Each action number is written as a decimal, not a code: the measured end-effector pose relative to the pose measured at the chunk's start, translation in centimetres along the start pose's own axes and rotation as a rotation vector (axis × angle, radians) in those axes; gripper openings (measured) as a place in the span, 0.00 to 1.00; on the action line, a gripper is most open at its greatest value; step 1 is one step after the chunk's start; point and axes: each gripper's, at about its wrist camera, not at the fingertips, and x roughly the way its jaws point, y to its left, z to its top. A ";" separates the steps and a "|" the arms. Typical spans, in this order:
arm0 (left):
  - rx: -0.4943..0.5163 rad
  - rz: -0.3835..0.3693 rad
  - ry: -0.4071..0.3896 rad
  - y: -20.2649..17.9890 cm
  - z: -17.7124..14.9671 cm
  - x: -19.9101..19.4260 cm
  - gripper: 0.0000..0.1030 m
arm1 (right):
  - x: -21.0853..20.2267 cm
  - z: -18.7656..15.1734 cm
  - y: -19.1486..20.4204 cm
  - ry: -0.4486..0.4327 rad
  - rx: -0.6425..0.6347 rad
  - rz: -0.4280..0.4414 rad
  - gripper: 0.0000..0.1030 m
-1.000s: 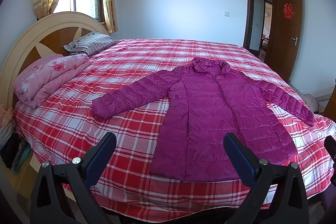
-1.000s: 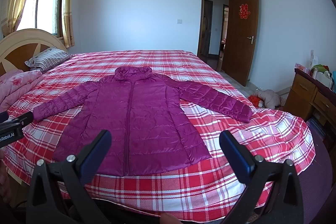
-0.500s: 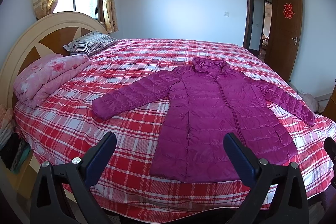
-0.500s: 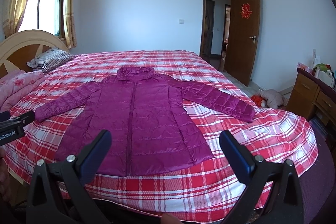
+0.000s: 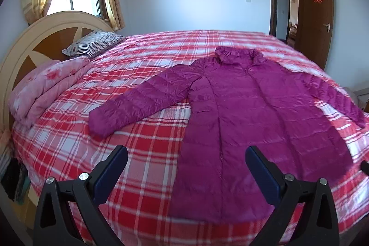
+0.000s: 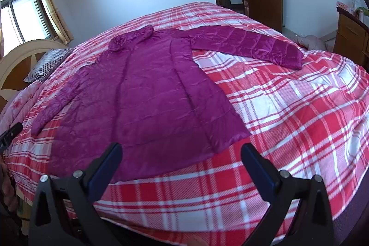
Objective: Fold large clothes
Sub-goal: 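Grasp the cuff of the sleeve nearest the right gripper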
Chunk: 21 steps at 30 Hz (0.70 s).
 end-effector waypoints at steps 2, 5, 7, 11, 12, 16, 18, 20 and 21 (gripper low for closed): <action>0.010 -0.005 0.004 -0.2 0.5 1.7 0.99 | 0.9 0.8 -1.9 0.008 0.042 -0.025 1.00; 0.022 0.008 0.014 -0.7 1.5 5.3 0.99 | 2.2 2.7 -5.8 -0.007 0.127 -0.063 0.95; 0.023 0.018 0.019 -1.1 2.2 7.5 0.99 | 3.0 4.4 -8.7 -0.018 0.185 -0.110 0.88; 0.018 0.035 0.042 -2.0 3.7 11.4 0.99 | 3.8 7.6 -13.3 -0.057 0.271 -0.189 0.86; 0.014 0.039 0.043 -2.1 4.1 12.1 0.99 | 4.1 8.7 -14.7 -0.064 0.290 -0.218 0.84; 0.017 0.063 0.042 -3.1 5.5 14.8 0.99 | 5.7 12.0 -18.5 -0.076 0.338 -0.289 0.78; 0.026 0.080 0.041 -3.4 5.9 15.7 0.99 | 6.5 13.3 -20.2 -0.080 0.365 -0.309 0.77; 0.035 0.100 0.045 -3.7 6.5 16.9 0.99 | 7.7 14.7 -21.9 -0.074 0.381 -0.322 0.72; 0.040 0.110 0.043 -3.7 6.7 17.4 0.99 | 8.2 15.2 -22.5 -0.068 0.385 -0.327 0.71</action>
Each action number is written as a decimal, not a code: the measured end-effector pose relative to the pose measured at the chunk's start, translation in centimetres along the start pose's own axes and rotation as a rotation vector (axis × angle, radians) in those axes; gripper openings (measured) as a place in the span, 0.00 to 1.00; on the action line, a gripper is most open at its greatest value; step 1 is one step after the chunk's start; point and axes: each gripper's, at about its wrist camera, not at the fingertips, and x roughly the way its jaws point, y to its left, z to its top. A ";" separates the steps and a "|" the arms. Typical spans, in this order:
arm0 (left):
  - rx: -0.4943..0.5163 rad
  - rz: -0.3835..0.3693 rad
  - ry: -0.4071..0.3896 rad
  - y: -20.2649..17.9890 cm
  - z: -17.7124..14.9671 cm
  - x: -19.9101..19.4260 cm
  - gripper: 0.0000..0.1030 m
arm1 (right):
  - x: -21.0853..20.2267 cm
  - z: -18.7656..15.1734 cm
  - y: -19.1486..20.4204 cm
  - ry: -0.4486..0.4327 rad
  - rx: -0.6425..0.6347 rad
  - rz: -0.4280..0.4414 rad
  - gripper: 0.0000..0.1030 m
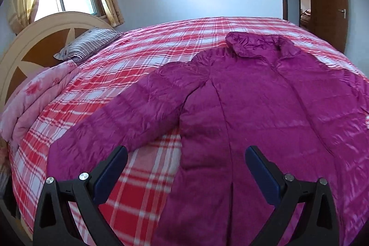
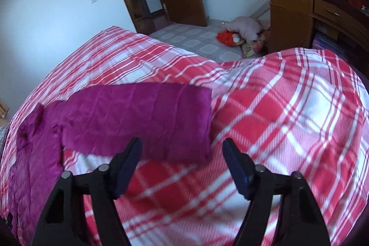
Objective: Fold large clothes
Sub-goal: 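Grasp the cuff of the sleeve nearest the right gripper, then fold the held sleeve across the jacket body and open the right gripper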
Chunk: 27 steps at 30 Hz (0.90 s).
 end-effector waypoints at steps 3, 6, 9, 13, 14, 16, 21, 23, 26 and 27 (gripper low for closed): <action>0.026 0.030 -0.001 -0.5 0.4 1.6 0.99 | 2.4 1.7 -0.1 0.030 -0.007 -0.030 0.67; 0.037 0.046 0.031 -0.7 0.5 3.5 0.99 | 4.9 2.8 0.0 0.075 -0.027 -0.059 0.60; 0.026 0.052 0.068 -0.6 0.1 5.1 0.99 | 6.8 3.3 0.5 0.121 -0.072 -0.100 0.55; 0.020 0.048 0.083 -0.6 -0.4 5.8 0.99 | 7.7 2.7 1.3 0.148 -0.127 -0.112 0.33; 0.017 0.044 0.080 -0.6 -0.5 5.8 0.99 | 7.5 2.5 1.4 0.147 -0.135 -0.103 0.29; 0.010 0.036 0.082 -0.4 -0.5 5.8 0.99 | 7.1 2.5 1.8 0.136 -0.162 -0.101 0.20; -0.020 0.015 0.088 0.1 -0.6 5.6 0.99 | 5.5 3.2 2.7 0.076 -0.201 -0.114 0.17; -0.033 0.003 0.088 0.4 -0.6 5.4 0.99 | 4.7 4.0 3.6 0.036 -0.221 -0.125 0.17; -0.049 -0.013 0.084 0.7 -0.7 5.0 0.99 | 1.8 5.3 5.9 -0.070 -0.285 -0.139 0.16; -0.054 -0.020 0.083 0.7 -0.7 4.9 0.99 | 0.7 5.7 6.9 -0.108 -0.309 -0.141 0.16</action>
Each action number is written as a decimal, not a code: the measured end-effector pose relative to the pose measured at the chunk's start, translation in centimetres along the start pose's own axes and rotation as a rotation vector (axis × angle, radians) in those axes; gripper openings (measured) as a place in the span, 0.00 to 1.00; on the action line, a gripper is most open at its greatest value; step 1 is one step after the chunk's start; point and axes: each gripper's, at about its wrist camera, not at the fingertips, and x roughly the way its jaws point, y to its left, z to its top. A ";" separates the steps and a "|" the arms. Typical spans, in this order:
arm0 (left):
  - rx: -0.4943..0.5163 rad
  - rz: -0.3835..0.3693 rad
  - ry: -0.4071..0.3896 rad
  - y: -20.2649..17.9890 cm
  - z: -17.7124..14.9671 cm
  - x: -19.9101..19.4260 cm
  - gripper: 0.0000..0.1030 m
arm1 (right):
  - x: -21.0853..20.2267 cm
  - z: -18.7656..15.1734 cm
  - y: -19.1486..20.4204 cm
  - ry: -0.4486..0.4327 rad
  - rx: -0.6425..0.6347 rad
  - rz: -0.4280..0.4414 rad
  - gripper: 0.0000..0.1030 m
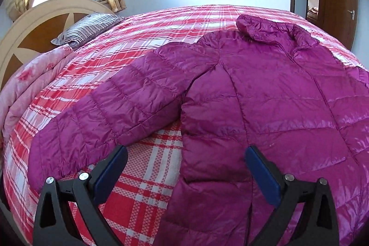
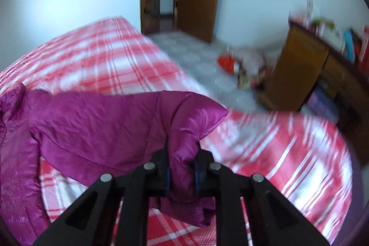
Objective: Fold large clothes
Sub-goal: 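Fold the held sleeve across the jacket body and open the right gripper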
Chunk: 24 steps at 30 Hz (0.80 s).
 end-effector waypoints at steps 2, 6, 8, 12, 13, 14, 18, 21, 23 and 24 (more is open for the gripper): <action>-0.008 -0.011 -0.001 0.1 -0.1 -0.1 0.99 | -2.3 1.4 1.5 -0.076 -0.048 -0.014 0.16; -0.021 -0.036 -0.006 0.5 -0.1 -0.5 0.99 | -6.3 3.9 5.0 -0.201 -0.152 -0.028 0.16; -0.031 -0.047 -0.011 0.8 -0.1 -0.8 0.99 | -8.3 4.8 7.5 -0.264 -0.218 -0.029 0.16; -0.044 -0.063 -0.014 1.2 -0.2 -1.1 0.99 | -10.9 5.4 12.0 -0.343 -0.321 -0.010 0.16; -0.046 -0.066 -0.014 1.3 -0.3 -1.1 0.99 | -11.5 5.4 13.3 -0.362 -0.345 0.003 0.16; -0.050 -0.070 -0.013 1.5 -0.3 -1.1 0.99 | -11.9 5.2 14.4 -0.375 -0.364 0.013 0.16; -0.061 -0.078 -0.016 2.2 -0.5 -1.3 0.99 | -14.0 4.7 19.3 -0.431 -0.464 0.053 0.16; -0.076 -0.085 -0.014 2.8 -0.6 -1.3 0.99 | -15.1 3.5 23.3 -0.464 -0.543 0.087 0.16; -0.085 -0.086 -0.011 3.2 -0.6 -1.2 0.99 | -15.3 2.7 25.6 -0.471 -0.591 0.109 0.16; -0.089 -0.088 -0.008 3.4 -0.6 -1.2 0.99 | -15.2 2.2 26.8 -0.471 -0.613 0.121 0.16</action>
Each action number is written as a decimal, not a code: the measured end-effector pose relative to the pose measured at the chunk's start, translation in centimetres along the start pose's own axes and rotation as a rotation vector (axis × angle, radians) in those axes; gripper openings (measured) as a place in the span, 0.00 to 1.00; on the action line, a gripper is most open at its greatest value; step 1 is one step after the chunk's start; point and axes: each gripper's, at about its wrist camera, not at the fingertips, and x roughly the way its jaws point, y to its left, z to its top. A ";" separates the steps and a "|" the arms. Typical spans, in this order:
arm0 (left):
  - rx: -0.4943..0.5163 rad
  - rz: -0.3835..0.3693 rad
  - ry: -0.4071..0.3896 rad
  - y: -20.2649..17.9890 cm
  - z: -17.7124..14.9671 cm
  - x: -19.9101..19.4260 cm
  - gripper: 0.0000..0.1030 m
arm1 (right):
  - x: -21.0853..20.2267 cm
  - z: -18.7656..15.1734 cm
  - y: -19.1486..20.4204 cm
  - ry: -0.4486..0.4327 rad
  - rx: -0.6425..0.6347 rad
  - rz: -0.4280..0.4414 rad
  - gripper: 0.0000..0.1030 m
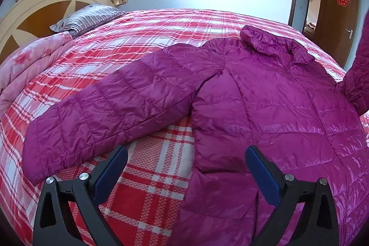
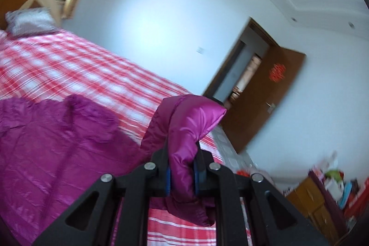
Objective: Fold large clothes
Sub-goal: 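Fold the held sleeve across the jacket body and open the right gripper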
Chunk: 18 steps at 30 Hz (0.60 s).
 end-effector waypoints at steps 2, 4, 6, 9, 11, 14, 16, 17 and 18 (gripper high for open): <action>-0.002 0.001 0.004 0.3 -0.1 0.0 0.99 | 0.5 0.4 2.1 0.002 -0.028 0.029 0.16; -0.002 0.005 0.004 0.6 -0.1 0.0 0.99 | 1.3 0.3 4.7 0.005 -0.063 0.063 0.16; -0.003 0.012 0.002 1.0 -0.1 -0.1 0.99 | 1.8 0.5 7.5 0.012 -0.078 0.098 0.16; 0.000 0.025 -0.002 1.3 0.1 -0.2 0.99 | 2.9 0.1 11.6 0.031 -0.074 0.174 0.16; 0.005 0.035 -0.005 1.6 0.2 -0.3 0.99 | 3.2 0.1 13.0 0.041 -0.063 0.211 0.16; 0.018 0.052 -0.006 1.8 0.4 -0.4 0.99 | 4.5 -0.3 16.4 0.070 -0.044 0.278 0.16; 0.025 0.059 -0.006 1.9 0.4 -0.4 0.99 | 5.1 -0.8 18.1 0.091 -0.044 0.308 0.19; 0.030 0.063 -0.006 1.9 0.4 -0.4 0.99 | 5.4 -1.1 18.9 0.107 -0.042 0.329 0.20; 0.034 0.067 -0.005 1.8 0.5 -0.4 0.99 | 5.7 -1.4 19.3 0.116 -0.025 0.358 0.26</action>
